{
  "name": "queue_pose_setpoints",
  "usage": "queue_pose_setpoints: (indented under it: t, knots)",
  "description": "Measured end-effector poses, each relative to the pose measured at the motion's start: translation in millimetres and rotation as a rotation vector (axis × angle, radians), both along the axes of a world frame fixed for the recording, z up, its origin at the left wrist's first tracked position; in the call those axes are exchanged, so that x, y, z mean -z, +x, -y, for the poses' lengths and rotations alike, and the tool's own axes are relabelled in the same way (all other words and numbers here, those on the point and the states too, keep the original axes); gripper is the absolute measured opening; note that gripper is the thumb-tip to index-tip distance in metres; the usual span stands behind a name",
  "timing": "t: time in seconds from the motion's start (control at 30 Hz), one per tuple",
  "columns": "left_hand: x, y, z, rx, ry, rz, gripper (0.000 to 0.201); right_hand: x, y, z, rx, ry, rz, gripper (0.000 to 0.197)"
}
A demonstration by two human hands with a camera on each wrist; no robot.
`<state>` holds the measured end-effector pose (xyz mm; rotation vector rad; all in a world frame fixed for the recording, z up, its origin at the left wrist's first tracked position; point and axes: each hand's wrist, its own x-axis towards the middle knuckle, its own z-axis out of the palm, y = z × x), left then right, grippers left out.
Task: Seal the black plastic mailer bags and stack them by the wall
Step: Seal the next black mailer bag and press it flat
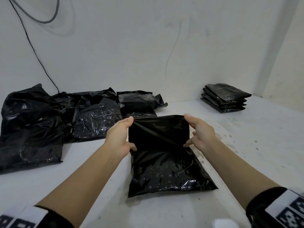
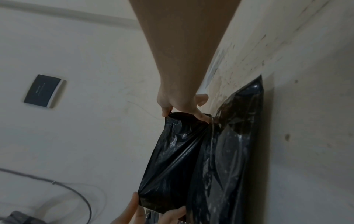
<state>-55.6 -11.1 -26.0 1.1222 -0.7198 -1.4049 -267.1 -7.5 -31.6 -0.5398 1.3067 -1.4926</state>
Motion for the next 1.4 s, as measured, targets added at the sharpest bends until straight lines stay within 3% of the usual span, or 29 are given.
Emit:
queue_pose_setpoints:
  t: [0.13,0.2,0.43,0.57,0.63,0.9,1.03,1.07,1.17,1.3,1.4]
  knots:
    - [2.3,-0.3,0.7,-0.042,0.002,-0.060,0.008,-1.5,-1.2,0.5,-0.007,-0.003,0.019,0.022]
    - [3.9,-0.7,-0.5,-0.067,0.016,-0.069,0.010,-4.1,-2.7,0.0,-0.014,-0.015,0.016,0.012]
    - [3.5,-4.6,-3.8,-0.097,-0.034,0.015,0.008,-3.8,-8.4,-3.4,-0.053,-0.041,0.020,0.011]
    - [0.7,-6.2,-8.7,-0.058,-0.055,0.040,0.008,1.6,-13.7,-4.2,-0.093,-0.050,0.100,0.019]
    - [0.8,-3.9,-10.1,-0.015,-0.063,0.011,0.007,1.7,-16.1,-4.4,-0.130,-0.070,0.114,0.012]
    - [8.8,5.6,-16.1,0.102,-0.113,-0.039,0.023,2.7,-21.1,-9.4,-0.240,-0.131,0.032,0.019]
    - [11.9,9.4,-22.4,0.196,-0.184,0.074,0.033,3.8,-24.2,-16.6,-0.326,-0.147,-0.042,0.029]
    - [12.9,10.7,-23.8,0.236,-0.203,0.115,0.032,4.3,-24.0,-18.0,-0.339,-0.154,-0.046,0.025]
    - [16.2,14.9,-25.4,0.369,-0.254,0.228,0.019,5.9,-22.1,-23.9,-0.406,-0.188,-0.066,0.036]
    - [23.2,18.4,-23.5,0.496,-0.350,0.445,0.017,11.7,-21.1,-28.4,-0.502,-0.195,-0.239,0.042]
    - [28.5,19.9,-23.1,0.588,-0.409,0.608,0.023,21.0,-21.5,-28.0,-0.551,-0.195,-0.379,0.025]
